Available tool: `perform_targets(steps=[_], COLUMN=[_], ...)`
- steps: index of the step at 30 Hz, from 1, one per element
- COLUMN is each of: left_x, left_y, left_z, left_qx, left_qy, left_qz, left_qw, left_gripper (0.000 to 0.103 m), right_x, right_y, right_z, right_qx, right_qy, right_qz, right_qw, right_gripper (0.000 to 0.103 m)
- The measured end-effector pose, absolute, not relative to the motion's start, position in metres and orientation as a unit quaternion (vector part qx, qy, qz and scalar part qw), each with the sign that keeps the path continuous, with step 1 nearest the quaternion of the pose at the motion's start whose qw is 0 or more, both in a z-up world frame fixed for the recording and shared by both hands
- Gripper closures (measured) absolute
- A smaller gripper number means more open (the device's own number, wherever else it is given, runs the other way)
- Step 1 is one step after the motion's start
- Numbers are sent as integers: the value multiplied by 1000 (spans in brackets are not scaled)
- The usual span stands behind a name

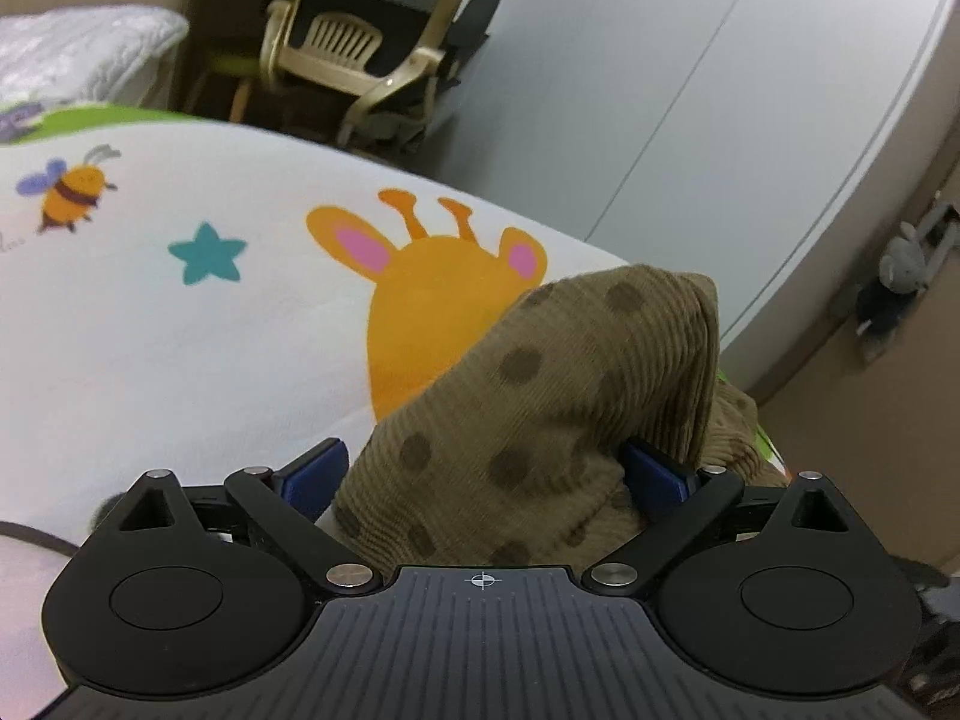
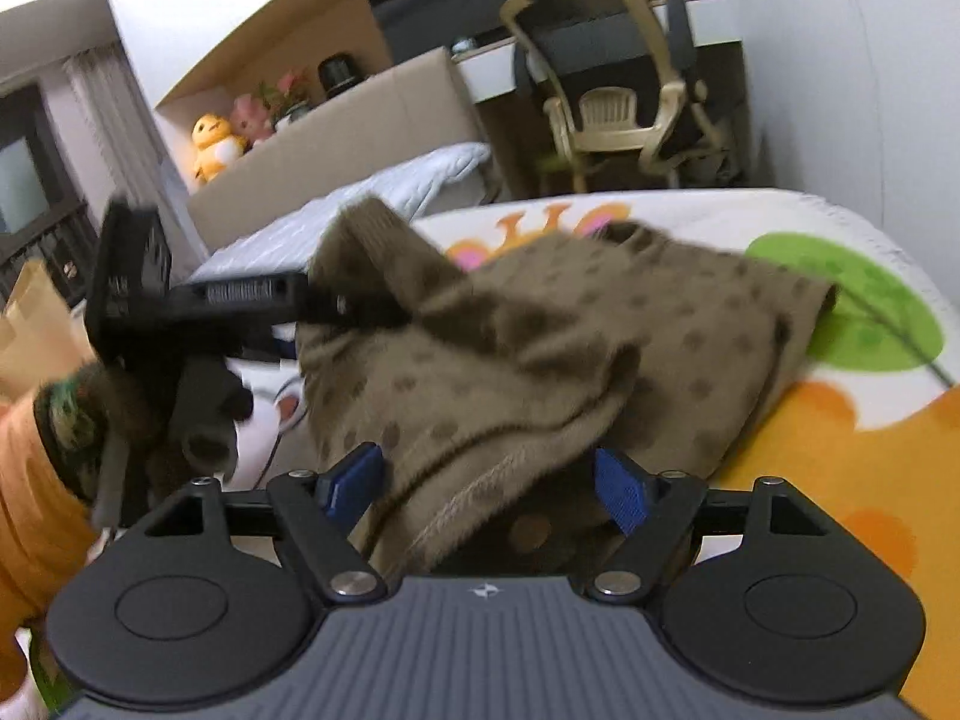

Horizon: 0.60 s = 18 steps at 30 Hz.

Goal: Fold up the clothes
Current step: 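Fold the grasped dress edge over the body with both grippers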

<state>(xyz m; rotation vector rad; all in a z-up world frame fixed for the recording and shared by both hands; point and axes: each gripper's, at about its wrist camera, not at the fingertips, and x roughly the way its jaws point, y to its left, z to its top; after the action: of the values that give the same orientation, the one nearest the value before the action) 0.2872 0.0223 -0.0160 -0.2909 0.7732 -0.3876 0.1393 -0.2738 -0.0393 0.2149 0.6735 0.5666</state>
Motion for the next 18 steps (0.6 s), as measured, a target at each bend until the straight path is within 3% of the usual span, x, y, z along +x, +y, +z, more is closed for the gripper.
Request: perform_targets(steps=[2, 7, 18], left_x=[287, 278, 279], left_y=[24, 39, 53], left_z=[-15, -14, -41], left_qx=[-145, -181, -307], left_qy=[371, 357, 368], left_qz=[-186, -221, -210], left_qw=[898, 889, 852], left_gripper=[4, 4, 3], right_x=[143, 164, 163], right_y=[-271, -299, -288], right_z=[-42, -43, -55], right_qx=[119, 193, 178], right_qy=[324, 327, 343], right_qz=[280, 262, 299], right_qw=[896, 887, 872], right_gripper=[52, 76, 75])
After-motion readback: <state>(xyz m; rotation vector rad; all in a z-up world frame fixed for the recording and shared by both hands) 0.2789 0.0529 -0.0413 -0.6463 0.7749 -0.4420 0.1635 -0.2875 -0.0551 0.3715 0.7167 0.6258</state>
